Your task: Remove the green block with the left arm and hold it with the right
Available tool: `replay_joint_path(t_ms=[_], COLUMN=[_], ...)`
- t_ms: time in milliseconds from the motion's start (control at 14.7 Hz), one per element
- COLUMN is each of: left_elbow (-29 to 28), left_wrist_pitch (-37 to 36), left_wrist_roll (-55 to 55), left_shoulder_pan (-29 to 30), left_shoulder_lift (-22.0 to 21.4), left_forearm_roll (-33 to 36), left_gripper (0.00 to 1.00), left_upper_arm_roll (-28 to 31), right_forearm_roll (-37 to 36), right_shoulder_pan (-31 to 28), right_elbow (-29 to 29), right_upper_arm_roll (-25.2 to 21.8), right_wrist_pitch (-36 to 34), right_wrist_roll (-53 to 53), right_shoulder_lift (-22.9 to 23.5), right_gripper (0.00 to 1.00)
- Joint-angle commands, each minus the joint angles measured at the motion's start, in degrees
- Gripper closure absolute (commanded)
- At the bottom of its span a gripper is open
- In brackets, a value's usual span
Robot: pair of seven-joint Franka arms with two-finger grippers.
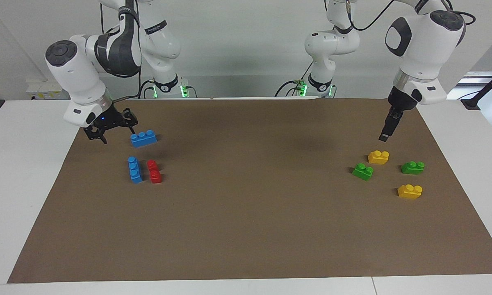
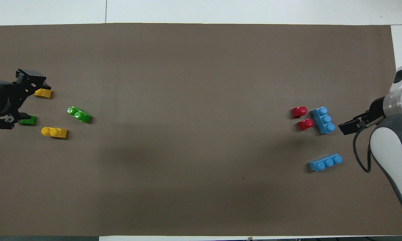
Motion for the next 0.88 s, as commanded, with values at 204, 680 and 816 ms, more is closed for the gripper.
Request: replay_joint_path(t_ms=[204,680,816], left_elbow=[4.7,10.6,10.7], left_wrist_pitch=[-4.4,-12.2,-13.2], left_wrist_roll=[3.8,20.0,22.9], left_shoulder_pan=[-0.3,-0.1,-0.1], left_shoulder_lift=[-0.3,-0.3,-0.4], left_forearm_roll=[0.2,3.6,4.1], left_gripper=[0.0,0.0,0.0], left_upper_arm_roll=[-0.9,-0.7,-0.8], right_forearm_roll=[0.6,0.6,0.6], right_shoulder_pan=[-0.1,10.3,14.6], right_elbow=[8.5,24.0,24.0], right_upper_arm_roll=[0.6,-2.2,-6.2], right_wrist_pitch=[-7.5,-22.0,-22.6], right_wrist_roll=[3.5,23.9,25.0], right_shoulder_lift=[-0.4,5.6,5.4], right_gripper=[0.0,0.0,0.0])
